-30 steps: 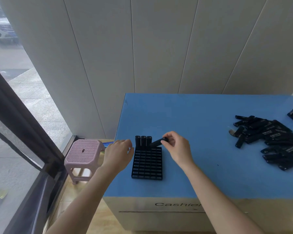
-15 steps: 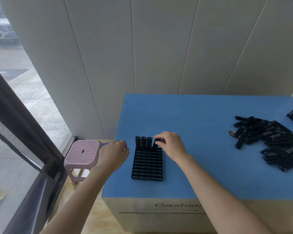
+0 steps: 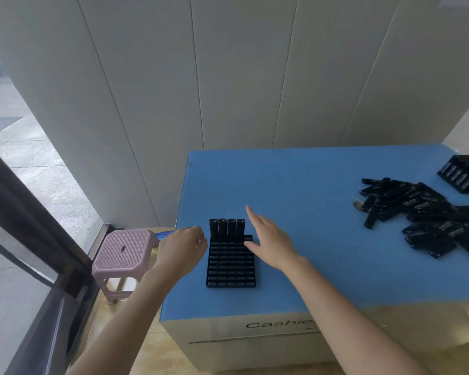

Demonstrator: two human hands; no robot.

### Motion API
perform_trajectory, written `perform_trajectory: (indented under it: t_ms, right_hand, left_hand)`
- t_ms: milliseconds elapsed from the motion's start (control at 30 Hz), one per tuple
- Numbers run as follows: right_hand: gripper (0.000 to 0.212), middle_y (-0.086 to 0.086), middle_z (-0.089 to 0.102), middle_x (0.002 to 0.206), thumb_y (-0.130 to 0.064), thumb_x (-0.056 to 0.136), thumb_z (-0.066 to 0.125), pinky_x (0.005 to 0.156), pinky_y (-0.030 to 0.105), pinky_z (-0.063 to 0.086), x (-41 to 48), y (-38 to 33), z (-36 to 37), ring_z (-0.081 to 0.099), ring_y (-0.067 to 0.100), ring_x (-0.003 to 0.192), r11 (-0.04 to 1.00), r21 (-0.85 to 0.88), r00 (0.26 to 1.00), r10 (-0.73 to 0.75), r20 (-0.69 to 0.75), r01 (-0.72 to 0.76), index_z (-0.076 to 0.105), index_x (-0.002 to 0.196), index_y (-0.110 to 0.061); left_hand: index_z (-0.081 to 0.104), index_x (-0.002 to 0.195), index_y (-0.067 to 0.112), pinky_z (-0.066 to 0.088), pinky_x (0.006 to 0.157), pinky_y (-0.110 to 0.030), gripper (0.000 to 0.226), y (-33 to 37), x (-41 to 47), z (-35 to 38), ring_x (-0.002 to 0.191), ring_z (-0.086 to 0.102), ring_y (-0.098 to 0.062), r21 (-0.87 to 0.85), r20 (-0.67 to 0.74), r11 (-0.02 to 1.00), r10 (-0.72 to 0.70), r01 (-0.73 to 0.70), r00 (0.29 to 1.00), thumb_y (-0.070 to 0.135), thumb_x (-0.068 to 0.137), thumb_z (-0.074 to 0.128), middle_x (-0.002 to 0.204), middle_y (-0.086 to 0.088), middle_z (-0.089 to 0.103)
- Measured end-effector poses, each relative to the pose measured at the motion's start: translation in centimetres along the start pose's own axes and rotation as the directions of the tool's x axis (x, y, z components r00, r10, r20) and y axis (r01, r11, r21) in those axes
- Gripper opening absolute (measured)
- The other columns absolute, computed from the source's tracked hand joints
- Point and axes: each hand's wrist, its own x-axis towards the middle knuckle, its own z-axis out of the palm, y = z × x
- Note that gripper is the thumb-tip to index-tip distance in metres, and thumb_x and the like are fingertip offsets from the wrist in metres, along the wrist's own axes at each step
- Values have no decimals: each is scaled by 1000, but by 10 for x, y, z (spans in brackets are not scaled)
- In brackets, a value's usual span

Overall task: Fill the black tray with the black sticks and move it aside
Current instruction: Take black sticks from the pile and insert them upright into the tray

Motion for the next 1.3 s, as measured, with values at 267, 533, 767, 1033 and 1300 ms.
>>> perform_trajectory:
  t_ms: [267, 533, 767, 1033, 1300]
  right_hand:
    - [39, -6, 58, 119, -29, 92, 52, 89, 34, 47, -51, 44, -18, 54, 15, 110, 972, 126, 974, 211, -86, -200, 47, 130, -22]
    - [33, -7, 58, 123, -32, 94, 50, 91, 33, 47, -126, 126, -54, 54, 14, 110, 933, 99, 933, 353, -68, -346, 53, 125, -22]
    - [33, -8, 57, 121, -32, 93, 51, 88, 31, 44, -207, 225, -98, 53, 14, 111, 904, 68, 903, 425, -55, -421, 52, 125, -24]
    - [28, -10, 60, 118, -30, 91, 53, 85, 27, 44, -271, 324, -132, 55, 10, 106, 900, 66, 898, 435, -68, -431, 58, 118, -24]
    - [26, -11, 61, 115, -28, 90, 53, 87, 27, 46, -269, 383, -142, 56, 11, 105, 896, 112, 900, 435, -37, -429, 59, 115, -24]
  left_hand:
    - [62, 101, 19, 49, 67, -31, 26, 62, 2, 14, 83, 62, -19, -42, 28, 981, 188, -187, 982, 28, 96, 38, 93, 7, 68]
    - [60, 104, 20, 38, 65, -24, 24, 164, -3, 51, 91, 61, -15, -85, 58, 936, 346, -341, 936, 31, 96, 40, 108, 9, 63]
    - [59, 109, 20, 46, 72, -28, 26, 300, -20, 97, 97, 60, -18, -159, 107, 910, 401, -383, 910, 31, 97, 40, 113, 6, 62]
    - [51, 124, 20, 45, 84, -29, 31, 413, -45, 145, 112, 54, -15, -186, 155, 928, 353, -324, 923, 33, 97, 39, 127, 8, 56]
    - [49, 127, 18, 43, 85, -29, 35, 459, -23, 154, 113, 52, -17, -135, 120, 946, 312, -296, 943, 34, 97, 42, 130, 5, 53]
